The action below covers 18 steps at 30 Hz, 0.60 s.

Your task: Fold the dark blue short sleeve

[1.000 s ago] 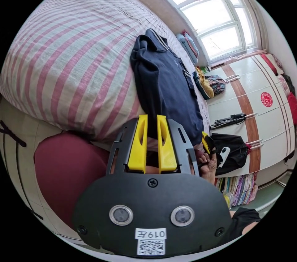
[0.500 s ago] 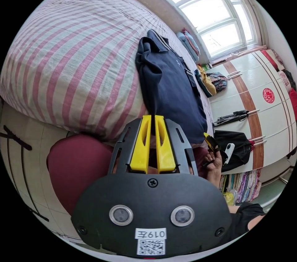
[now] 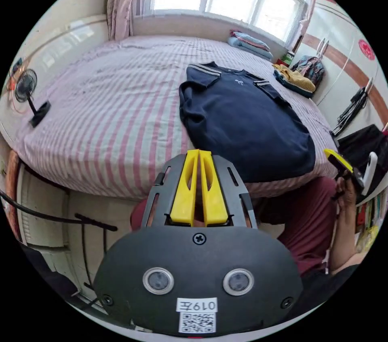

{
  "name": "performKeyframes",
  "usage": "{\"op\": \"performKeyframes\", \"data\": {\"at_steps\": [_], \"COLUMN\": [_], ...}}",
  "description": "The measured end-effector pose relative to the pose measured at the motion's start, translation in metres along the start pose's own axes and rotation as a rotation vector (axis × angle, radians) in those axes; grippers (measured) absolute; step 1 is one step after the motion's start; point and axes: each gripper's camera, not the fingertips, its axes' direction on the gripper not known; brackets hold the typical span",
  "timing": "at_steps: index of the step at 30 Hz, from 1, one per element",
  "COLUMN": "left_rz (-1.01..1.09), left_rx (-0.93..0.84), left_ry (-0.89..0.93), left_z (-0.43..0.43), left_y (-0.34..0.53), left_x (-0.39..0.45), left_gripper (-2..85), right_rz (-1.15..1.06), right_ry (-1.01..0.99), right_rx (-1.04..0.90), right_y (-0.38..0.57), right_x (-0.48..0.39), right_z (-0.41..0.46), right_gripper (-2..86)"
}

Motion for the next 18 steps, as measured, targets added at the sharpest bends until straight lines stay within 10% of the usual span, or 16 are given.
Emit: {"op": "performKeyframes", "data": {"at_steps": [18], "left_rz": [0.030], "left_rx": [0.039], "left_ry": [0.029], "left_z": [0.031], "left_y": [-0.010], "left_x": [0.114], "left_gripper": [0.9], "right_rz": [-0.017], "right_ry": [-0.025], "right_rx": [-0.049], "right_y": [-0.060], "right_x": [-0.114], "right_z": [0.043], "right_gripper": [2.2]}}
